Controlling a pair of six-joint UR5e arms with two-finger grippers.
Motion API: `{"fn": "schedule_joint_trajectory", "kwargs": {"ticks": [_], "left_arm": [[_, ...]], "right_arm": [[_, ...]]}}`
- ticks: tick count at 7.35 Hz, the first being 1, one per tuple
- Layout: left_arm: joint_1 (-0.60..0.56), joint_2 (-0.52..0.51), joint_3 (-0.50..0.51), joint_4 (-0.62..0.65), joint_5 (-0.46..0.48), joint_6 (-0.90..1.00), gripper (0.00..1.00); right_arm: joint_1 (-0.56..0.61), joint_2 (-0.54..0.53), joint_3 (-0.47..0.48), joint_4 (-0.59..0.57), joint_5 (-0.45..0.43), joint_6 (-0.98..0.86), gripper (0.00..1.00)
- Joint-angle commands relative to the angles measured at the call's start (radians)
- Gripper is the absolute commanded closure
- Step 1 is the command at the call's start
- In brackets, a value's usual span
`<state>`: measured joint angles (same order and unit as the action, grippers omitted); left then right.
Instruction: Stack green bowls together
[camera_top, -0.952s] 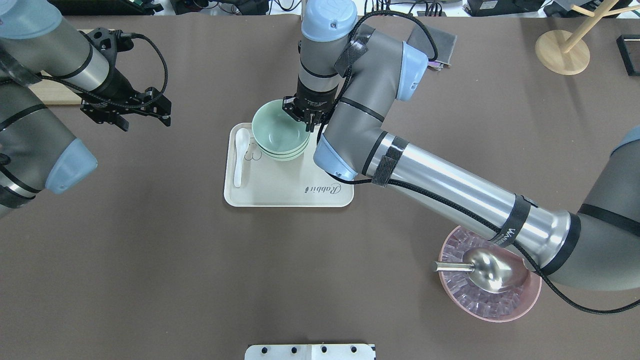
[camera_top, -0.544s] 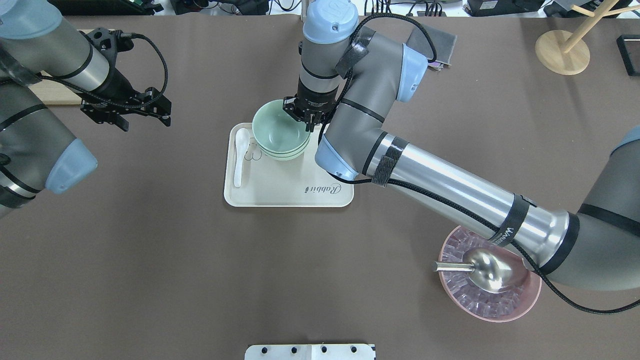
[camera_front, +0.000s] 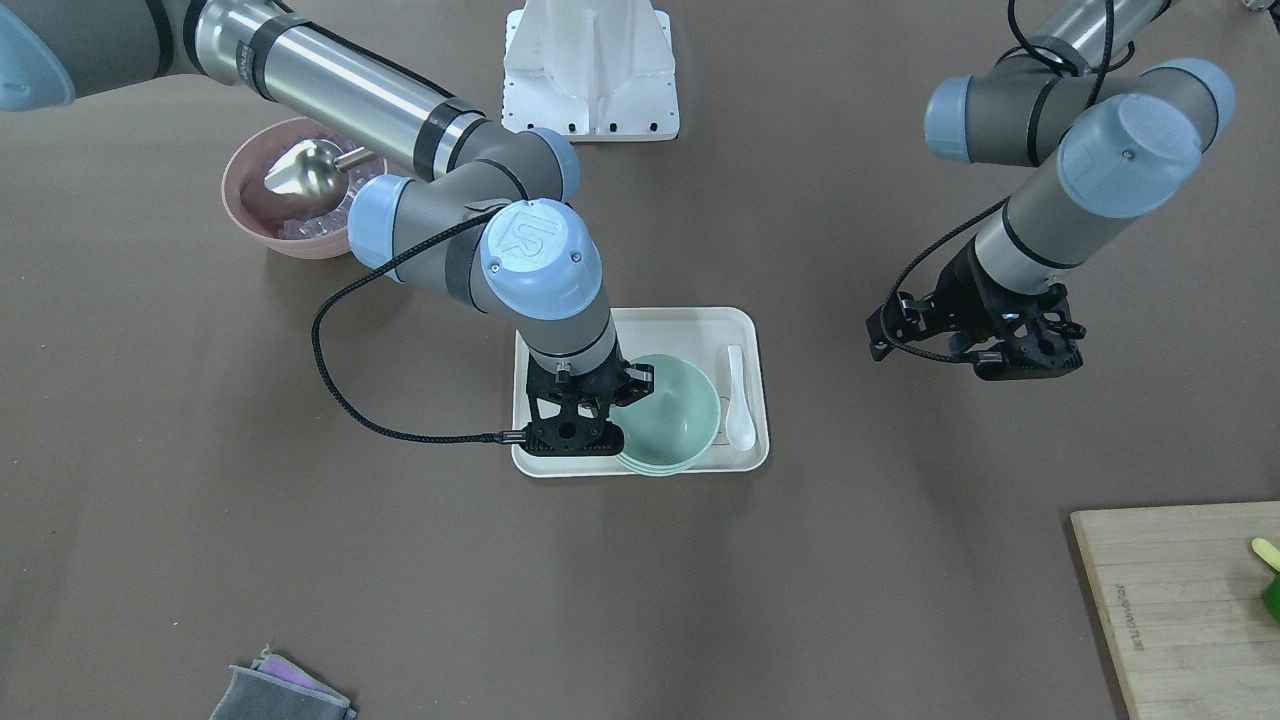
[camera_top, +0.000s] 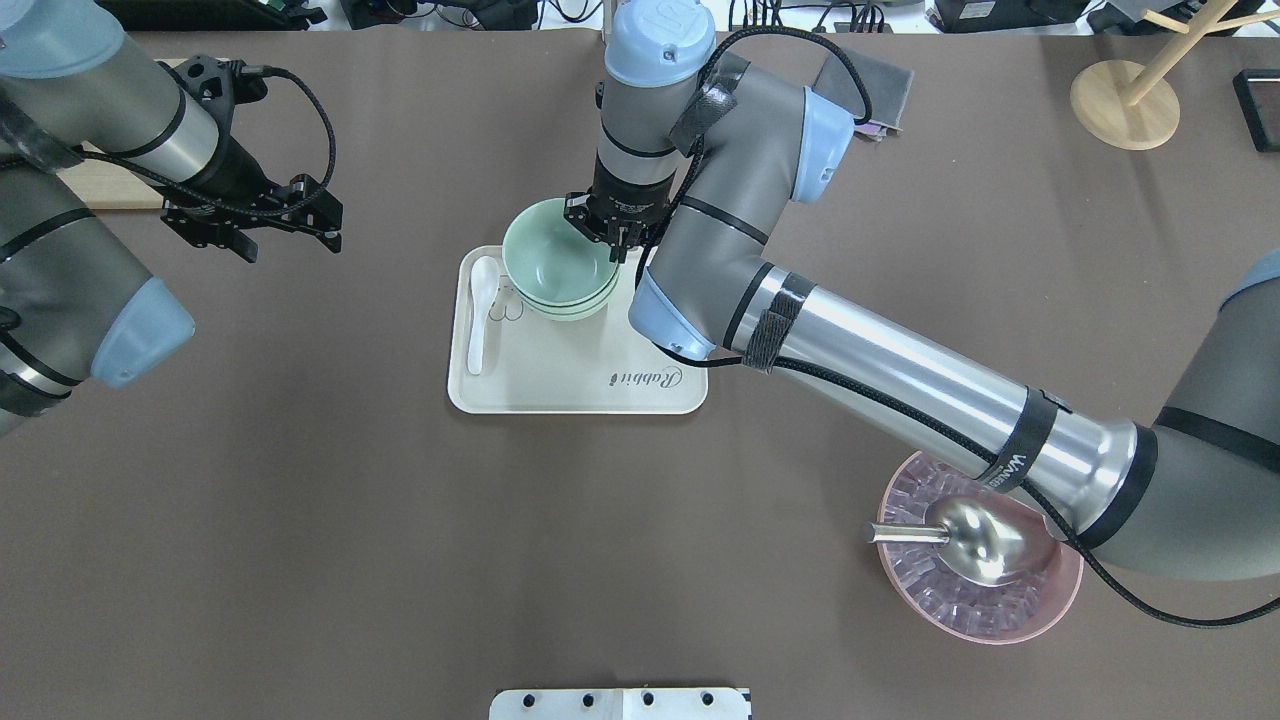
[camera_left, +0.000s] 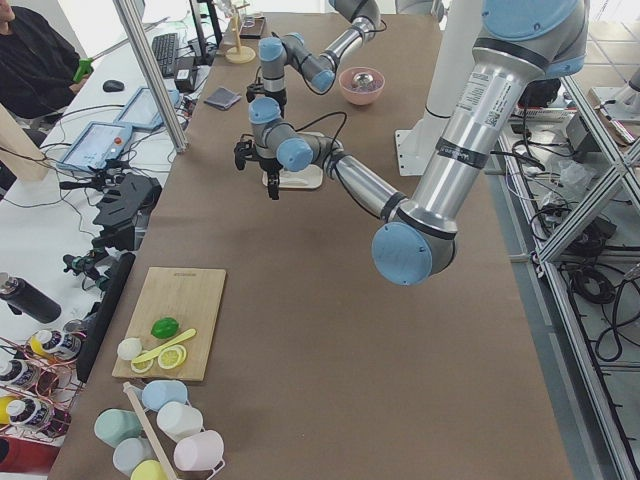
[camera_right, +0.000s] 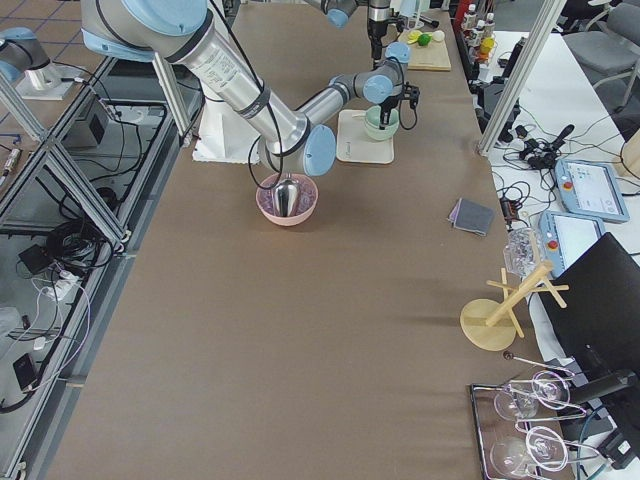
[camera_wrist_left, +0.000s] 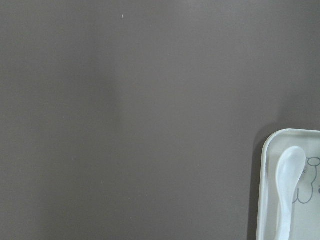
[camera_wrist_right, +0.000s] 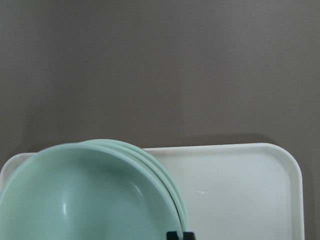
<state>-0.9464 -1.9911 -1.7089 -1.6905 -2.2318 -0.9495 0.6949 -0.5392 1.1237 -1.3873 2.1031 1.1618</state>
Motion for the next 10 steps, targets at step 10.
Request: {"fn": "schedule_joint_trajectory", "kwargs": {"ticks": [10], "left_arm": [[-0.145, -0.002, -0.086, 0.269, 0.009, 0.228, 0.02]], "right_arm": [[0.174, -0.255, 0.229, -0.108, 0.184, -0.250, 0.00]]}}
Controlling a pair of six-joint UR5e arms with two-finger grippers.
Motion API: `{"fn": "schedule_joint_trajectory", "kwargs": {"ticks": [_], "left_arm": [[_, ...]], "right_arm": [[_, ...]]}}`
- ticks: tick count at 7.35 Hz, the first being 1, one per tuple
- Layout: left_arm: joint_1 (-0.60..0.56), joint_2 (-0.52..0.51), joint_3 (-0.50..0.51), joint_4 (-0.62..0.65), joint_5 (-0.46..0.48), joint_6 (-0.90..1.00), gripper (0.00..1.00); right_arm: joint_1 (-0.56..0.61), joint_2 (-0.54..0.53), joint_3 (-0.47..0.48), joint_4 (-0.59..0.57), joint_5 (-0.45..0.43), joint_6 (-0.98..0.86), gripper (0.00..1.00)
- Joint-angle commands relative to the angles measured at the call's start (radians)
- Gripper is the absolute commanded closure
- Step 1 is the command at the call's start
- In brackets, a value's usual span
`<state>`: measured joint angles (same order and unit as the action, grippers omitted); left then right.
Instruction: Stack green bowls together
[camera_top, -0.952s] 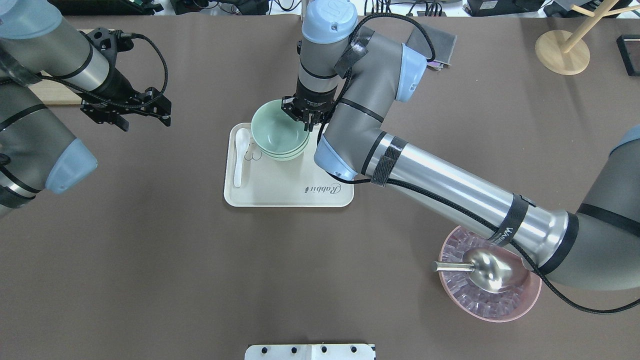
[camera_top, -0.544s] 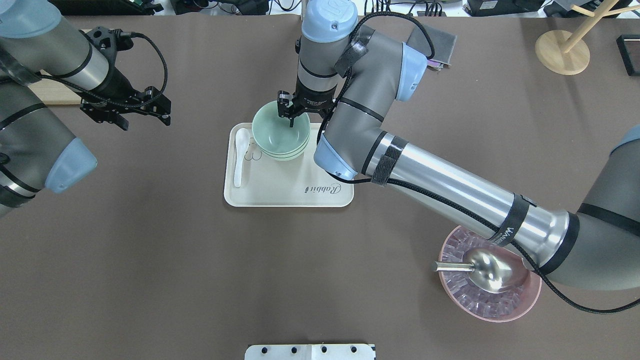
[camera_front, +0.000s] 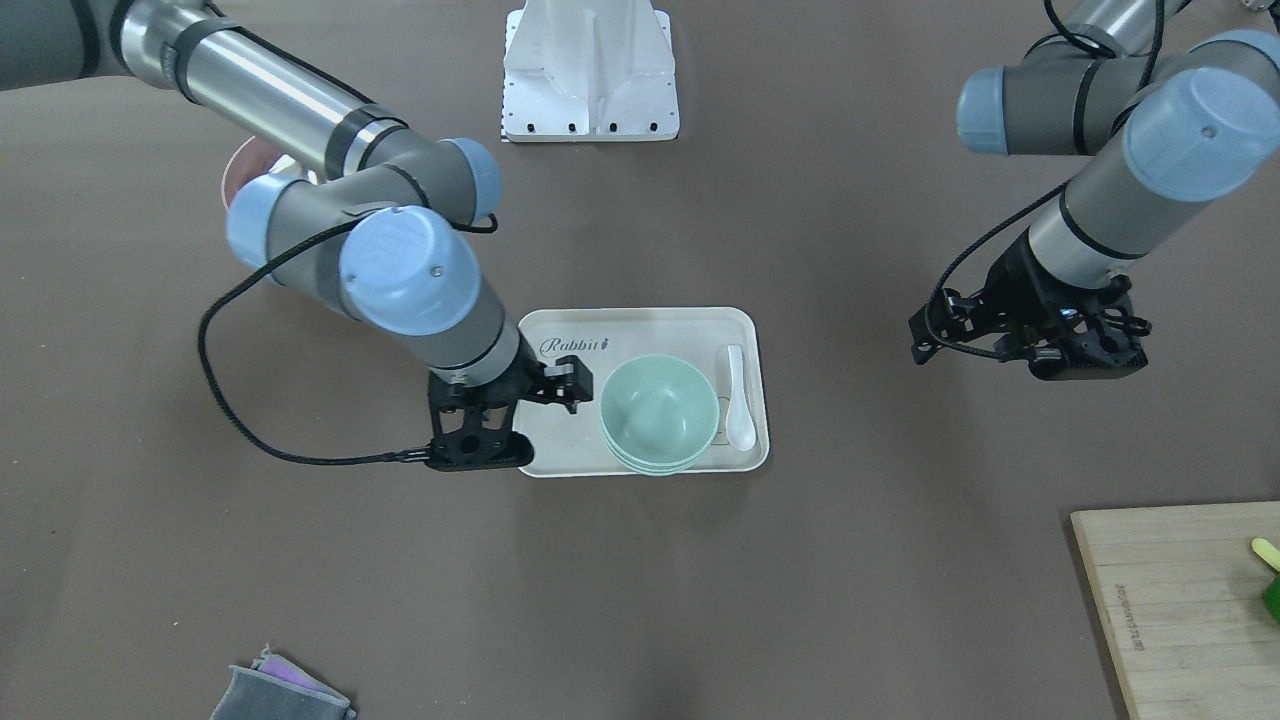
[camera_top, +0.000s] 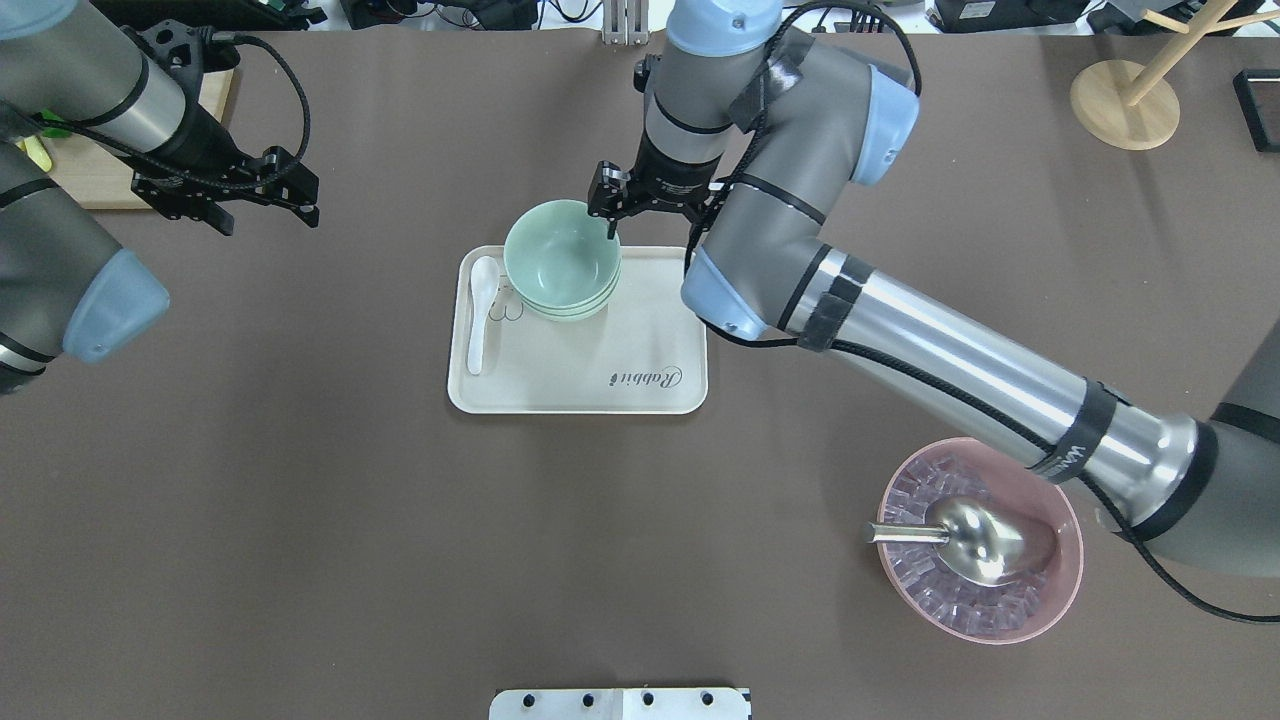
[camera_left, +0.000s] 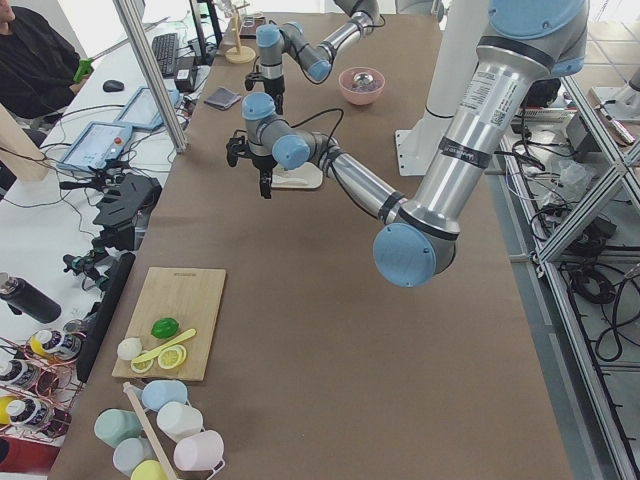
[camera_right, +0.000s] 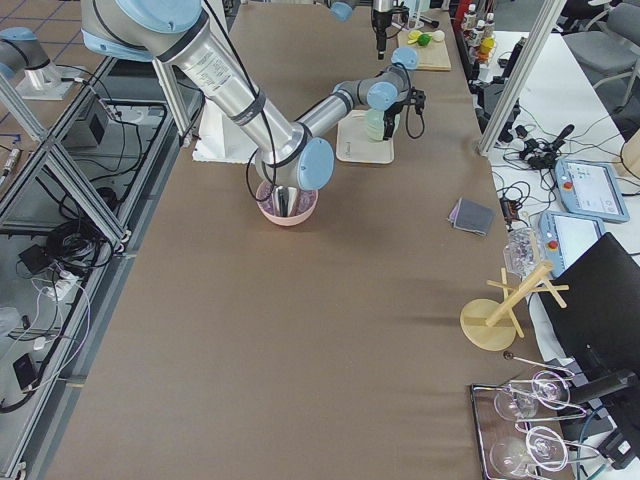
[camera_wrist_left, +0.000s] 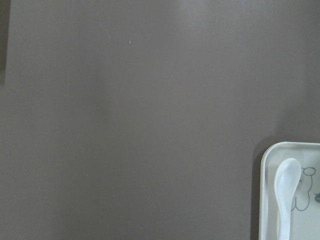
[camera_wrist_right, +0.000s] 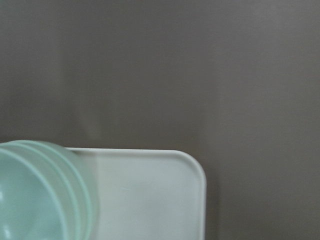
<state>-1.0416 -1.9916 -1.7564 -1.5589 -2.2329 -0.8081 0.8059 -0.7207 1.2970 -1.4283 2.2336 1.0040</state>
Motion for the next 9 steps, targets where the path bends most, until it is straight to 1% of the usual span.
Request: {"fn": "schedule_joint_trajectory", "kwargs": {"ticks": [1, 2, 3, 4, 5, 6, 7, 9], "left_arm": [[-0.114, 0.001, -0.038, 0.204, 0.021, 0.215, 0.02], [-0.171, 0.049, -0.035, 0.201, 0.018, 0.322, 0.02], [-0.222, 0.089, -0.029, 0.168, 0.015, 0.384, 0.02], [-0.260, 0.115, -0.028, 0.160, 0.010, 0.412, 0.02], [-0.288, 0.123, -0.023, 0.161, 0.013, 0.412, 0.02], [-0.338, 0.146, -0.005, 0.157, 0.010, 0.412, 0.02], [-0.386, 0.180, -0.005, 0.134, 0.007, 0.418, 0.02], [-0.403, 0.281, 0.015, -0.036, 0.006, 0.425, 0.02]], "right_arm": [[0.109, -0.121, 0.105, -0.157, 0.063, -0.201, 0.00], [0.157, -0.202, 0.160, -0.214, 0.063, -0.337, 0.00], [0.235, -0.268, 0.168, -0.233, 0.063, -0.489, 0.00], [0.303, -0.333, 0.174, -0.235, 0.064, -0.604, 0.00], [0.391, -0.398, 0.186, -0.236, 0.092, -0.711, 0.00], [0.473, -0.478, 0.223, -0.242, 0.110, -0.793, 0.00], [0.542, -0.553, 0.266, -0.274, 0.109, -0.867, 0.00], [0.674, -0.640, 0.324, -0.400, 0.097, -1.031, 0.00]]}}
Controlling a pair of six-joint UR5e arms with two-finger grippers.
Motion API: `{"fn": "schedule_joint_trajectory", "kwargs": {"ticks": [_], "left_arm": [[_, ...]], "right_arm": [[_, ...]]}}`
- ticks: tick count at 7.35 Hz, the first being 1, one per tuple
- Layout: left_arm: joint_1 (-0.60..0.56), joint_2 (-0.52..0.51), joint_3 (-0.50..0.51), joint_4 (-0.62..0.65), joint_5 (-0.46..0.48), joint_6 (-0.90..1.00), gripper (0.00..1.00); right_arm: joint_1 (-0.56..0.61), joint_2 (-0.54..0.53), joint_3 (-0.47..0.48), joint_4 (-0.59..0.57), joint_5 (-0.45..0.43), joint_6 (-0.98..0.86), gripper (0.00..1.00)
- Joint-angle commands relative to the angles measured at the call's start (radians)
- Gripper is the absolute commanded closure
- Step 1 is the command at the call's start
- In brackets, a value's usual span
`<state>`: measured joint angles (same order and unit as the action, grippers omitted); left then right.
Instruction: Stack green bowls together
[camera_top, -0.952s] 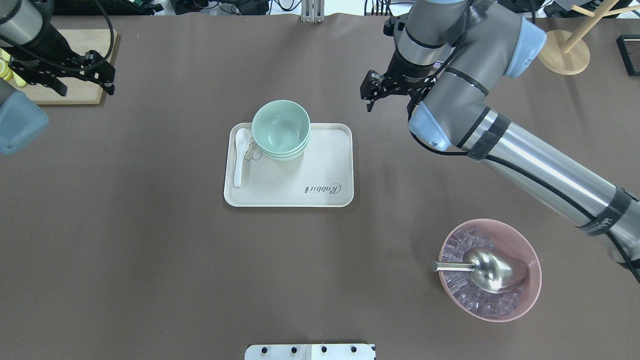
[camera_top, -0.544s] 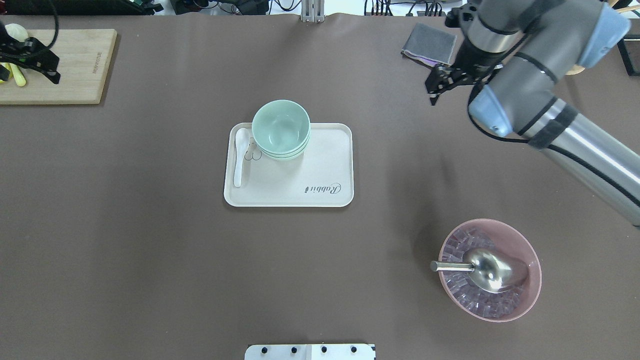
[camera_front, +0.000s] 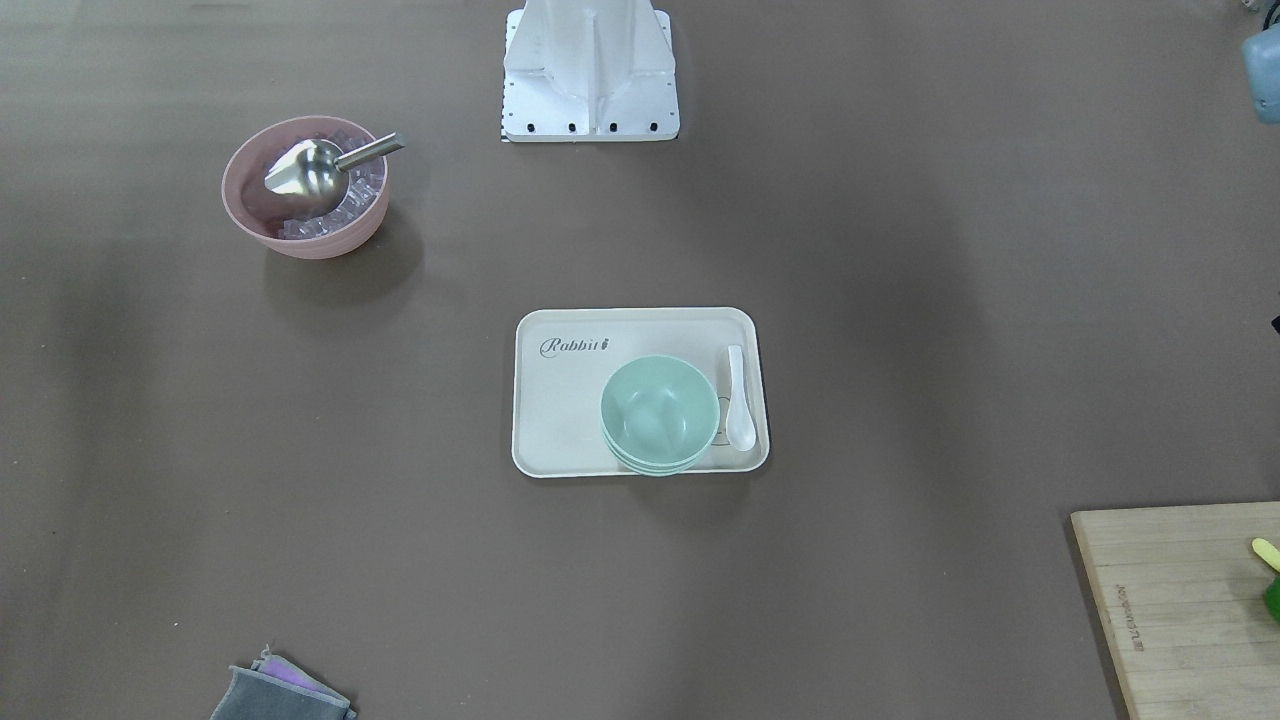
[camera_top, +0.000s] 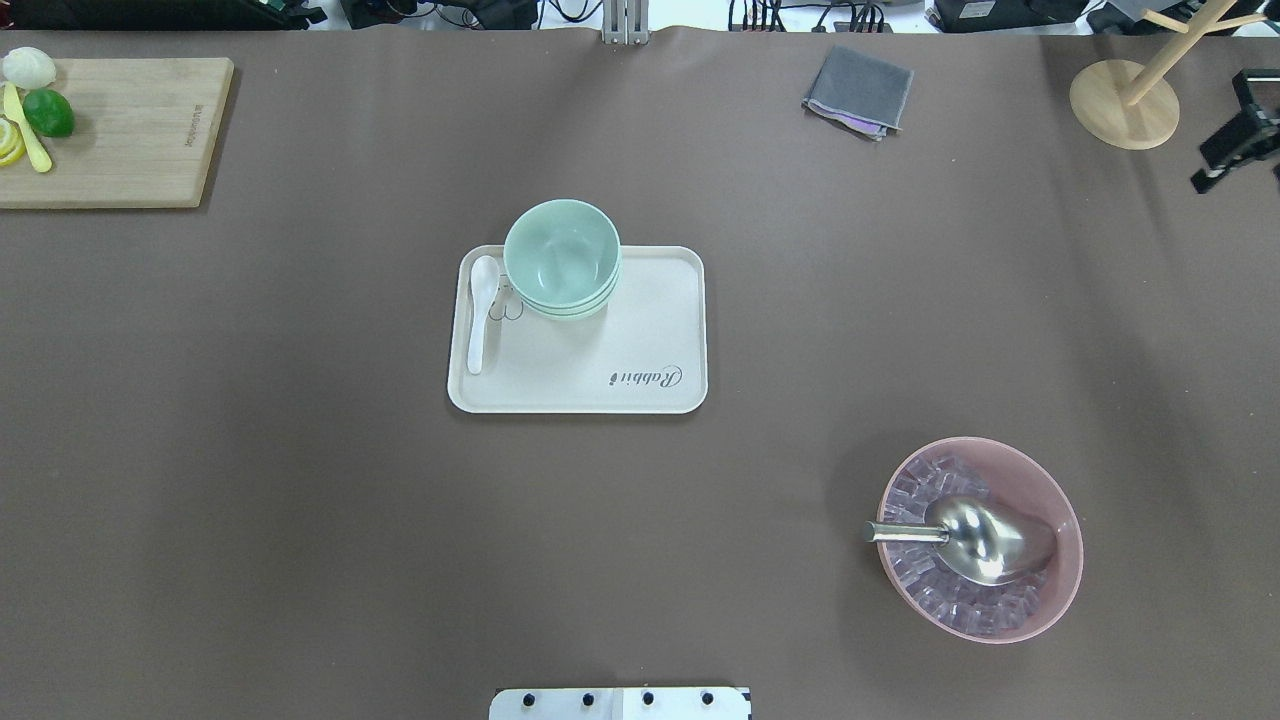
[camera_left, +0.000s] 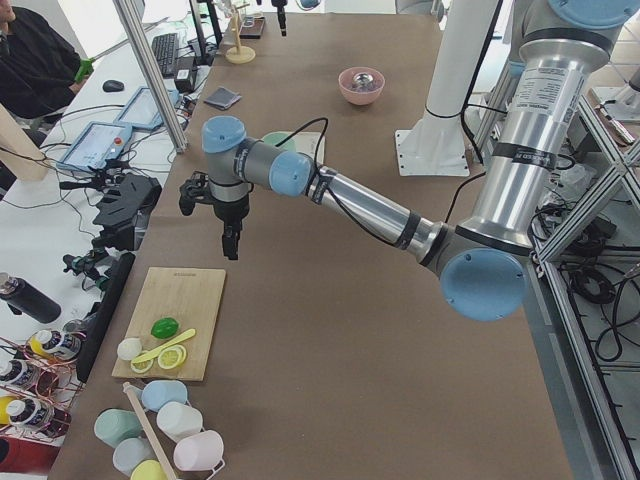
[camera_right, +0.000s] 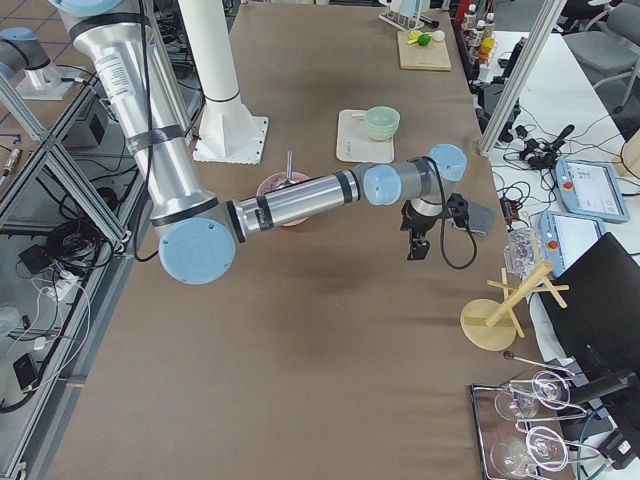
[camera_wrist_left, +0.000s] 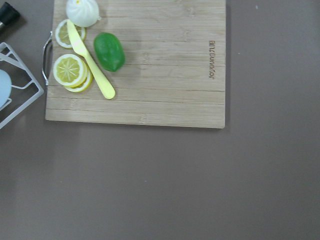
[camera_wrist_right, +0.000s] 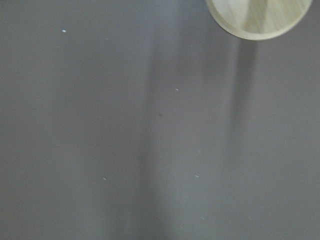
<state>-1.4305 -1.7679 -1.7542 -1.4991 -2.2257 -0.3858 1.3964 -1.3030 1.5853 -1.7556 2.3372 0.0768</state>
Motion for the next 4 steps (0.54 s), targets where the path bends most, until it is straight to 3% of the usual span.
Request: {"fn": "schedule_joint_trajectory", "kwargs": {"ticks": [1, 4], "left_arm": [[-0.019, 0.062, 0.042, -0.116, -0.002, 0.011, 0.02], [-0.047, 0.137, 0.071, -0.142, -0.015, 0.081, 0.02]], "right_arm": [[0.140, -0.086, 0.039, -0.100, -0.019, -0.168, 0.00], [0.219, -0.198, 0.068, -0.091, -0.039, -0.247, 0.00]]}}
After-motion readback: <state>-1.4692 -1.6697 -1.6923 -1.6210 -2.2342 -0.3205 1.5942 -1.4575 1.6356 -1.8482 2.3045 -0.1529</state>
